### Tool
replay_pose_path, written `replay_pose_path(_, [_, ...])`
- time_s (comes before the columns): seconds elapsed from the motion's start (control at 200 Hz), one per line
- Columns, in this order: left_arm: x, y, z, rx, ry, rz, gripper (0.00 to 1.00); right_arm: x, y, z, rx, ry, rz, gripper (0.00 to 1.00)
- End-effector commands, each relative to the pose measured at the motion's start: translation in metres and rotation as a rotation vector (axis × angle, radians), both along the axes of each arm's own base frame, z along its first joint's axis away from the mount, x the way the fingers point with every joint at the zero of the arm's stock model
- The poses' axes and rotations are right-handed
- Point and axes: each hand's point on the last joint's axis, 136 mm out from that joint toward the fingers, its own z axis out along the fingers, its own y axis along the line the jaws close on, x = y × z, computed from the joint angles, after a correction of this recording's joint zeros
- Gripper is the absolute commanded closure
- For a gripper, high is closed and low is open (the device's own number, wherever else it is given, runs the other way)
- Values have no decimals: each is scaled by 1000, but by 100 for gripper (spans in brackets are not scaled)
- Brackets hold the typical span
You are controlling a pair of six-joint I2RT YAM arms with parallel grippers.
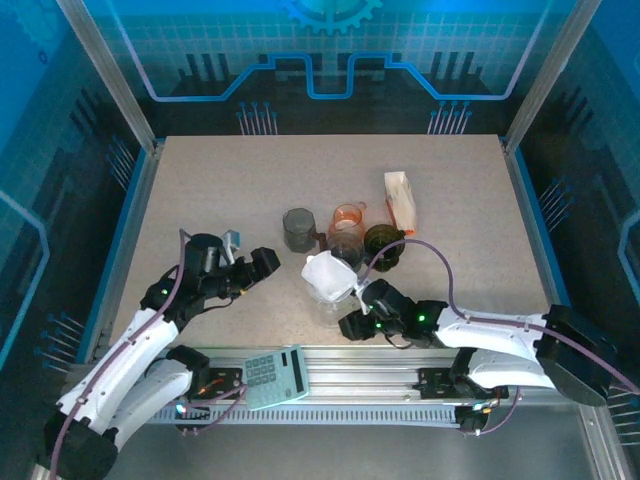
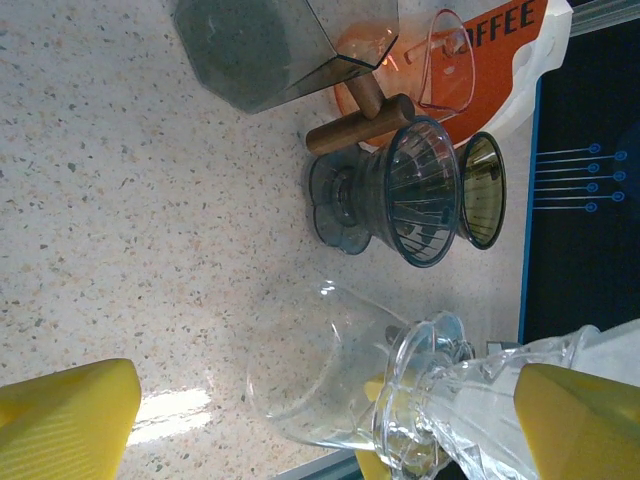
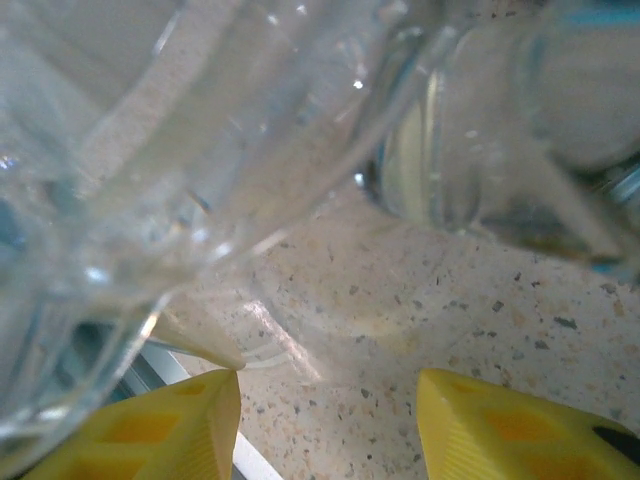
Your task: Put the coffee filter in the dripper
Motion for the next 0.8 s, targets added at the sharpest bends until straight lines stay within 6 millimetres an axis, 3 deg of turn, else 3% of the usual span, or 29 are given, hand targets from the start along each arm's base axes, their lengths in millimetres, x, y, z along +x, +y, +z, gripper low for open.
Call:
replay_pose_path(0.0, [-5,4,1,-7,18,15,3,10,8,7,42,-34,-1,50])
replay_pose_path(0.23, [-8,11,3,11,2,36,2,20,24,10,61,-46,37,50])
replay_pose_path(0.62, [-12,26,24,57,-70,81,2,48,59,16,79,-60,95,51])
replay_pose_path(0.796, [-16,43,36,94,-115,154,2,61,77,17,81,-61,93,51])
